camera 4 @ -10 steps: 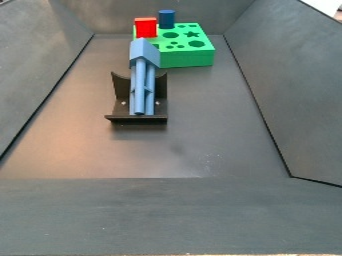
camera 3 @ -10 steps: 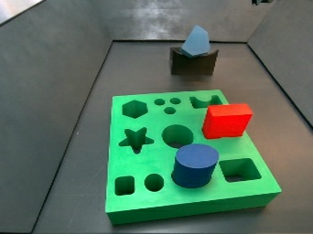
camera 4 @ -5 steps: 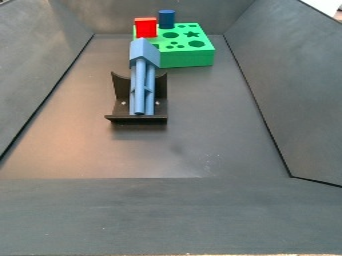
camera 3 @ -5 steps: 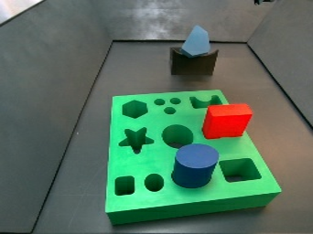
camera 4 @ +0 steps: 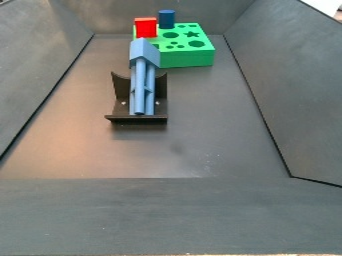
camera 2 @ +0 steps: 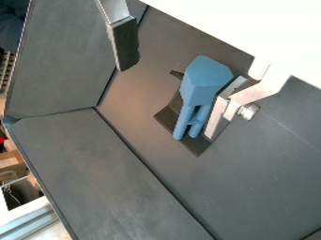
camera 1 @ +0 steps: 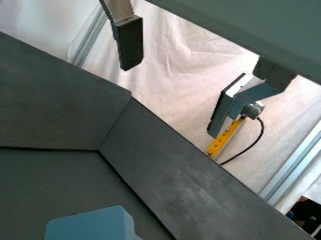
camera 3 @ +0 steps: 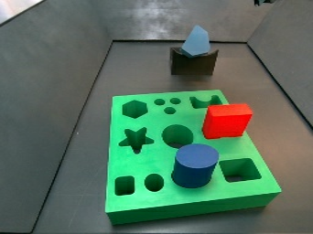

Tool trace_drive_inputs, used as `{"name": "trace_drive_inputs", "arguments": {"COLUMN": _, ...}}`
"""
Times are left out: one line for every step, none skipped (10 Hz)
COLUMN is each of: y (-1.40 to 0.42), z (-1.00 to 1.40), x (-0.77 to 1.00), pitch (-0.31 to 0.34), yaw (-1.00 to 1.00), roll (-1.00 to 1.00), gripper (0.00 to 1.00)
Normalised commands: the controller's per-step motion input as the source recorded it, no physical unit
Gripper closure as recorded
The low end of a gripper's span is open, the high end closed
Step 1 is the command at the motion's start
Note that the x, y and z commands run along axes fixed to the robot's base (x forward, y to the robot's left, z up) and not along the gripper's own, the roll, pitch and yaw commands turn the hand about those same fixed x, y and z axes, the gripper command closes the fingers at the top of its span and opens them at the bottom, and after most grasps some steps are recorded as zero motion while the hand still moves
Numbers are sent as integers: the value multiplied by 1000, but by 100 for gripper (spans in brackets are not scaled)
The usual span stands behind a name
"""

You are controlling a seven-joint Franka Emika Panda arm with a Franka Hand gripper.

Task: Pick up the 3 prong object. Move up. Place the 3 prong object on the fixture. Regrasp the 3 prong object. Move to above the board. Insert the 3 prong object.
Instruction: Regrasp the 3 prong object.

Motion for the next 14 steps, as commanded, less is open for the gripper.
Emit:
{"name": "trace_drive_inputs", "arguments": {"y": -51, "z": -28, "x": 644, "pitch": 68, "yaw": 89, "roll": 130, "gripper": 0}}
{"name": "trace_drive_inputs", "arguments": {"y": -49, "z": -28, "x": 643, "pitch": 70, "yaw": 90, "roll": 129, "gripper": 0}}
{"name": "trace_drive_inputs", "arguments": {"y": -49, "z": -27, "x": 642, "pitch": 71, "yaw": 91, "roll": 129, "gripper": 0}}
{"name": "trace_drive_inputs", "arguments": {"y": -49, "z": -27, "x": 642, "pitch": 71, "yaw": 91, "roll": 128, "gripper": 0}}
{"name": "trace_drive_inputs", "arguments": {"y": -49, "z": -26, "x": 642, "pitch": 71, "yaw": 91, "roll": 128, "gripper": 0}}
{"name": "trace_drive_inputs", "arguments": {"y": -48, "z": -26, "x": 642, "pitch": 72, "yaw": 92, "roll": 128, "gripper": 0}}
{"name": "trace_drive_inputs", "arguments": {"y": -48, "z": -26, "x": 641, "pitch": 72, "yaw": 92, "roll": 128, "gripper": 0}}
{"name": "trace_drive_inputs", "arguments": {"y": -48, "z": -26, "x": 641, "pitch": 72, "yaw": 92, "roll": 128, "gripper": 0}}
{"name": "trace_drive_inputs", "arguments": {"y": -48, "z": -25, "x": 641, "pitch": 72, "yaw": 92, "roll": 128, "gripper": 0}}
{"name": "trace_drive_inputs", "arguments": {"y": -48, "z": -25, "x": 641, "pitch": 72, "yaw": 92, "roll": 128, "gripper": 0}}
{"name": "trace_drive_inputs", "arguments": {"y": -48, "z": -25, "x": 641, "pitch": 72, "yaw": 92, "roll": 128, "gripper": 0}}
{"name": "trace_drive_inputs", "arguments": {"y": 44, "z": -1000, "x": 239, "pitch": 108, "yaw": 47, "roll": 13, "gripper": 0}}
{"name": "trace_drive_inputs", "arguments": {"y": 46, "z": -1000, "x": 243, "pitch": 104, "yaw": 57, "roll": 22, "gripper": 0}}
{"name": "trace_drive_inputs", "arguments": {"y": 44, "z": -1000, "x": 251, "pitch": 88, "yaw": 77, "roll": 32, "gripper": 0}}
